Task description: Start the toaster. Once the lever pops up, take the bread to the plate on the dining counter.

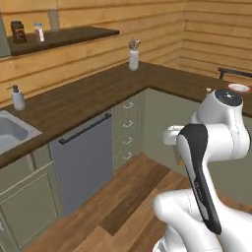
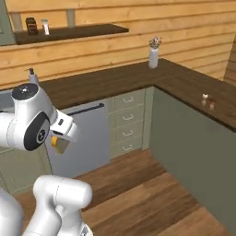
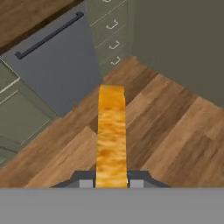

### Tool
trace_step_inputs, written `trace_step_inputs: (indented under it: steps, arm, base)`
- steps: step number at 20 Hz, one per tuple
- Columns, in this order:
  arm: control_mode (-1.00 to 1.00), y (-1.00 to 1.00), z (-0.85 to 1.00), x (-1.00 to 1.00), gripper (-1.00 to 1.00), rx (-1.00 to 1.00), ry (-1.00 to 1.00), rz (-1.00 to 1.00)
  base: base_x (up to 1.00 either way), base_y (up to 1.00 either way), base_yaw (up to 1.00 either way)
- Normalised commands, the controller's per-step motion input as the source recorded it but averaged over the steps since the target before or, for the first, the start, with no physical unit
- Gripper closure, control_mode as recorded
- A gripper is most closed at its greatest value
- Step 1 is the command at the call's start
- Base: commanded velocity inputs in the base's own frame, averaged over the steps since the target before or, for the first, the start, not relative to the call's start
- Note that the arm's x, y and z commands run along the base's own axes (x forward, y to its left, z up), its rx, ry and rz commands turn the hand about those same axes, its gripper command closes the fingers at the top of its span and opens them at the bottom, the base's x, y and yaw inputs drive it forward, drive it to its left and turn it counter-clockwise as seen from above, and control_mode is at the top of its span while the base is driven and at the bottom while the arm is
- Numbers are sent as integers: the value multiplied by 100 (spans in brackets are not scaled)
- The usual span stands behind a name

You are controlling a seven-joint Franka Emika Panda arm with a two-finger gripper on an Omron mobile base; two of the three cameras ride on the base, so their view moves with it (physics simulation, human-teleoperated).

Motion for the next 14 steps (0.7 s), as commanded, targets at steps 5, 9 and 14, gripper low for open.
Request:
trace_step_inputs:
  steps: [5,9,14]
  arm:
    - [100,0,0,0,100,0,0,0]
    - [100,0,0,0,100,0,0,0]
    - [100,0,0,0,100,0,0,0]
  base:
    - [0,-75,-77]
    - [0,-92,-73]
    - [0,-100,-65]
